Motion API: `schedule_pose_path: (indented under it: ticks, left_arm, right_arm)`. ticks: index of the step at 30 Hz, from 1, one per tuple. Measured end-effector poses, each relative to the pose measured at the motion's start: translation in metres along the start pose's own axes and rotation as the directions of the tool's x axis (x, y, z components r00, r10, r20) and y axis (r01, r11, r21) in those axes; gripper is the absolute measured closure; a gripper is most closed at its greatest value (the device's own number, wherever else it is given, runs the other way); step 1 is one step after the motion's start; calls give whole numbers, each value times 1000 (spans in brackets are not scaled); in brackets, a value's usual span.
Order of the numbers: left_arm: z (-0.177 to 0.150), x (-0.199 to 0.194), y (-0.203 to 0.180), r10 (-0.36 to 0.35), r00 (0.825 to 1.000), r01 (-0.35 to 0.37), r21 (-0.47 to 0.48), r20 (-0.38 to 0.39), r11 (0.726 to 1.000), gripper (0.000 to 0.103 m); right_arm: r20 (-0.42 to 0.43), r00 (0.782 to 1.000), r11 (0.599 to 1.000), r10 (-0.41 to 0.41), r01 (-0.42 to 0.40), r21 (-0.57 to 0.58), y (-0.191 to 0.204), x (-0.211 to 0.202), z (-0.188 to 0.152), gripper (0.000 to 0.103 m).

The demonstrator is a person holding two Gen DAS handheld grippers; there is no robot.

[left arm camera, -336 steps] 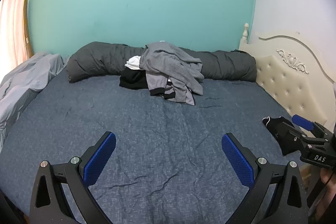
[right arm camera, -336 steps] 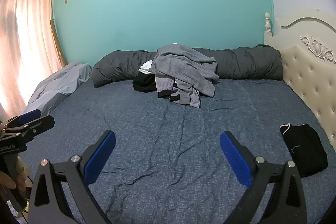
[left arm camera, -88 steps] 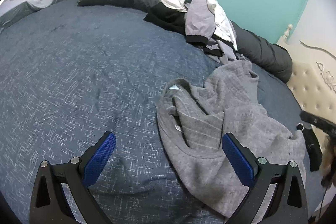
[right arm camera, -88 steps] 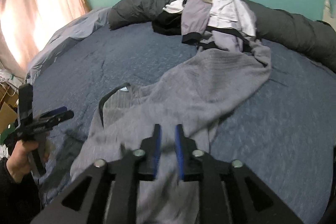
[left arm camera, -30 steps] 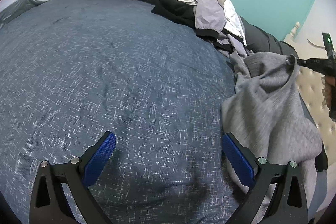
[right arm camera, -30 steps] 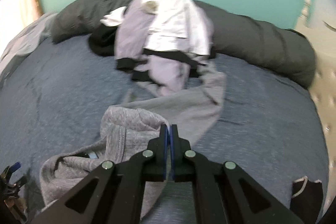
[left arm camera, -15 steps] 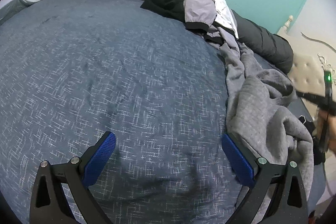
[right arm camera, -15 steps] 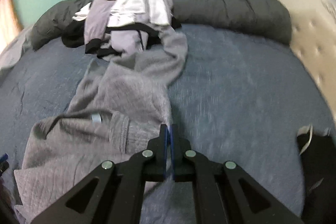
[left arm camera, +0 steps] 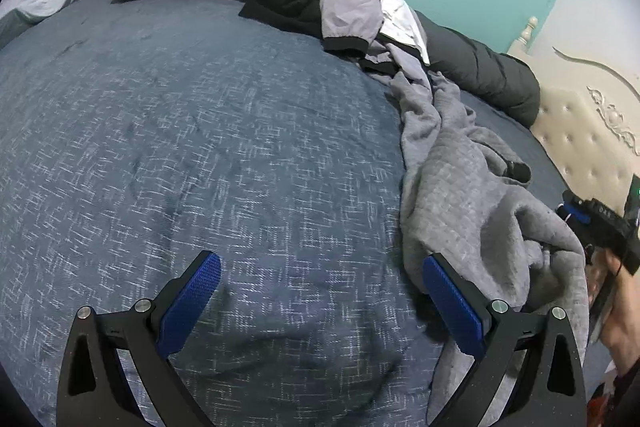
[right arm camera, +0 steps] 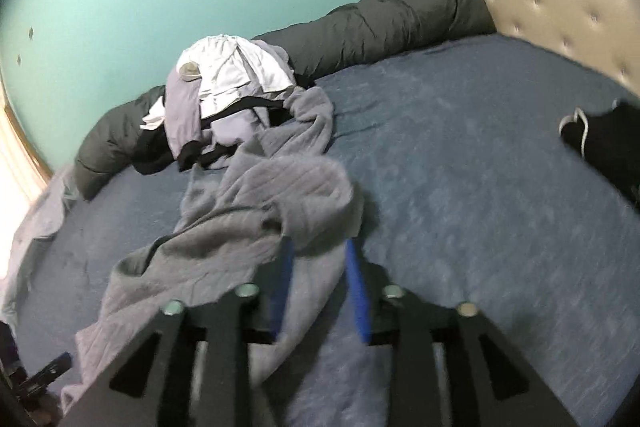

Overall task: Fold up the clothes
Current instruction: 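Open the right gripper and release the sweatshirt on the bed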

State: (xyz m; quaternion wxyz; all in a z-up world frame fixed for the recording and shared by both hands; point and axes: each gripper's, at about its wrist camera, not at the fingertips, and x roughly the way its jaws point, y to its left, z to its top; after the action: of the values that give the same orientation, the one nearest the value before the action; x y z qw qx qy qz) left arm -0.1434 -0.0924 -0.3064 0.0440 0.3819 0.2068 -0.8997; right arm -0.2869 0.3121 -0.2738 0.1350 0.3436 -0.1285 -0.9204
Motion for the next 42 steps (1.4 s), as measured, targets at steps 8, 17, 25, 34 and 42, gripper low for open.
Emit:
schedule_pose_path:
  ticks: [8,17,25,34,42]
  left_arm:
    - [-5,3,-17,-86,996,86,31,-18,996,0]
    - [-9,6,-30,-88,996,89,93,-18,992,0]
    - [-17,11,-36,-41,999,43,122,-15,992,0]
    - [-19,19,-41,-53,998,56,96,-29,994,0]
    - [-11,27,-51,-89,994,94,81,-64,992,0]
  right_arm:
    - [-10,998,998,62,-62,22,17,-14,-41,69]
    - [-6,990,990,142,-142,15,31,-23,-73,60]
    - [-13,985,985,171,-171,31,27,-21,-78,59]
    - [-20,981,981,193,-192,39,27,-13,-74,57]
    - [14,974,972,227,-227,63,22,-20,-65,57]
